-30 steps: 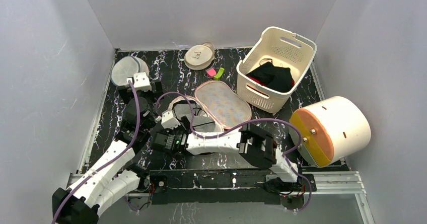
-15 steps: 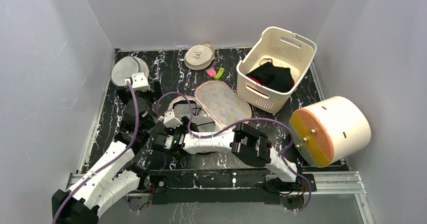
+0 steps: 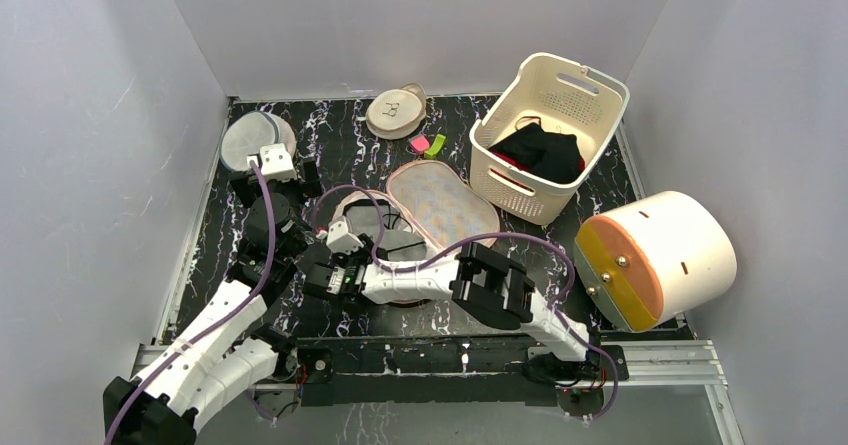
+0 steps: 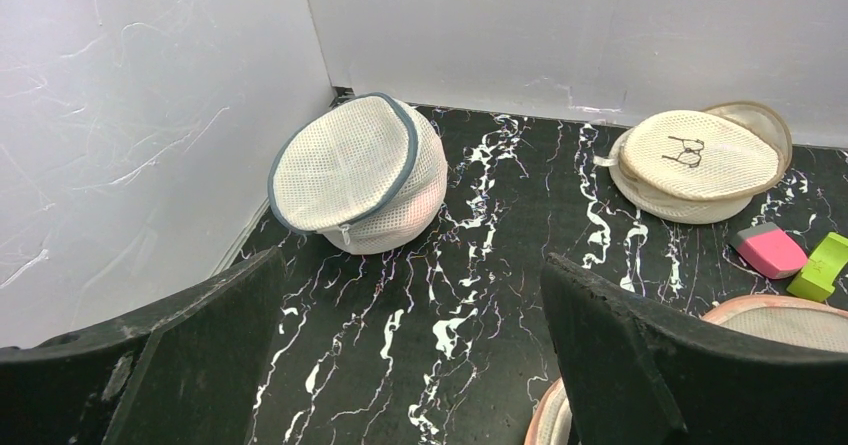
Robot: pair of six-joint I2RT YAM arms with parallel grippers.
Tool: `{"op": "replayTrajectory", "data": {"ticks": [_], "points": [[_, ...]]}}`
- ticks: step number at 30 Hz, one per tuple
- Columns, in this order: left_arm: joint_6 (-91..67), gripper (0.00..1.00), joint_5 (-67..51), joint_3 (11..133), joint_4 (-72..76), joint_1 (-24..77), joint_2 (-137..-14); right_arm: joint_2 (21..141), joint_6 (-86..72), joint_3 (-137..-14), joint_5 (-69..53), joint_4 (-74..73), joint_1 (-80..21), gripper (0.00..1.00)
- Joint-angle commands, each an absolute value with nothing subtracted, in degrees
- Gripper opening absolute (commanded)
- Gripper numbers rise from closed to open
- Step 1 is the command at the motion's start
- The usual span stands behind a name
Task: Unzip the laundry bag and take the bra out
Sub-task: Pick up the bra from the laundry bag.
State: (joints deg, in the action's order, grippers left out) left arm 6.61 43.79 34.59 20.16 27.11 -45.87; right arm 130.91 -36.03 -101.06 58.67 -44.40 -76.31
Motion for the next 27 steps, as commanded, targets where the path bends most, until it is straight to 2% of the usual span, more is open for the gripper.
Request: {"op": "replayTrajectory", "data": {"ticks": [1,3,8,17,23,27], "points": [[6.7,0.98,44.5,35.0,21.7,26.9,-44.7,129.8,-36.1,-102.5,58.5,-41.9,-75.8,0.24],[6.8,0.98,44.5,34.9,21.9,27.0,-44.6,127.2,-35.4,-101.0,56.8,-39.2,-75.8,0.12],[6.9,0.98,44.6,35.0,21.8,27.0,-44.5,115.3,-29.2,-87.6,51.7,-24.8,-75.5,0.01],[6.9,0.98,44.5,34.8,22.0,26.9,-44.0,98.6,-23.3,-70.1,32.6,-4.7,-69.7,0.00],[6.9,0.98,44.5,34.9,21.8,26.9,-44.2,90.6,-33.8,-64.2,1.5,1.5,-57.3,0.00],[6.9,0.98,44.4,34.9,21.8,26.9,-44.1,86.3,-42.6,-60.1,-12.3,5.6,-50.5,0.00]]}}
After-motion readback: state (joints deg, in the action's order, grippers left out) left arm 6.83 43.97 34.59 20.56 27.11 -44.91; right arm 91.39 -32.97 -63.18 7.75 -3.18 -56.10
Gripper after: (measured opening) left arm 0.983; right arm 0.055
